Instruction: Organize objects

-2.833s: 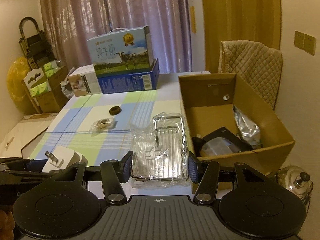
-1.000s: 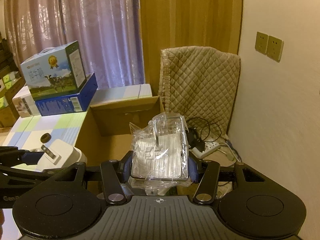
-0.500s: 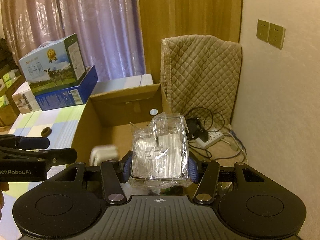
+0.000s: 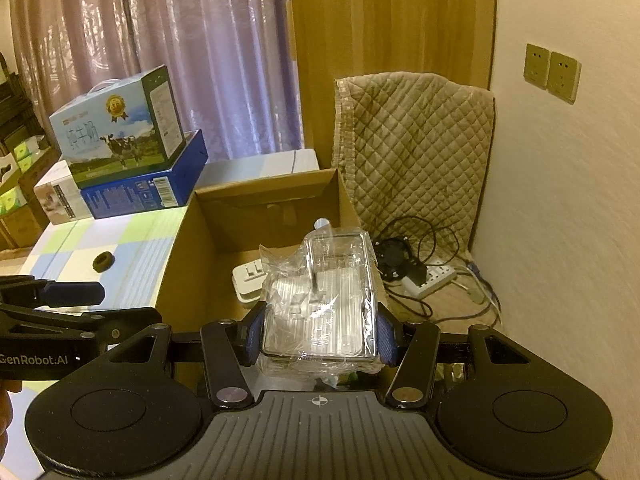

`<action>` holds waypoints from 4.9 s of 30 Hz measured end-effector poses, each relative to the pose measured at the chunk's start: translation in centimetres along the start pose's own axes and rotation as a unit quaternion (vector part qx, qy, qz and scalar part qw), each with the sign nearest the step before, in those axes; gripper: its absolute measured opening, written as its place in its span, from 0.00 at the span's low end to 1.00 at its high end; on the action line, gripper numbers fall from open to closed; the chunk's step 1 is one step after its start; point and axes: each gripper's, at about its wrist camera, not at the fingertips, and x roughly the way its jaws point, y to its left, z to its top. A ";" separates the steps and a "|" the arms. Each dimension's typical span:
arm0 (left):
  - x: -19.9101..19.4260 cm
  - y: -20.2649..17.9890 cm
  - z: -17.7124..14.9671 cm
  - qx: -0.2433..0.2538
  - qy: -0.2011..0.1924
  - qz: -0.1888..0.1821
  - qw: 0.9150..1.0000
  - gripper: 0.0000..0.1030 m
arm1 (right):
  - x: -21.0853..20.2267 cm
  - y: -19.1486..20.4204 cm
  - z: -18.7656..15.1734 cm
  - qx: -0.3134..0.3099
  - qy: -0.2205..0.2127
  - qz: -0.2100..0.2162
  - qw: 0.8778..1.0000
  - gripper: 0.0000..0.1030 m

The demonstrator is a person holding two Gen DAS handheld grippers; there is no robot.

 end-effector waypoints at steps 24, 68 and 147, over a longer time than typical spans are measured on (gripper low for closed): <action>-2.4 5.0 -1.1 -0.034 -0.010 0.035 0.999 0.74 | 2.1 -0.4 0.4 0.083 0.014 0.057 0.995 0.57; -10.1 31.0 -11.1 -0.123 -0.017 0.196 0.973 0.83 | 9.1 25.3 -2.5 -0.148 0.026 0.187 0.971 0.57; 15.9 36.0 -0.9 0.028 0.047 0.092 0.994 0.20 | 32.4 26.6 1.9 -0.124 0.135 0.074 0.980 0.21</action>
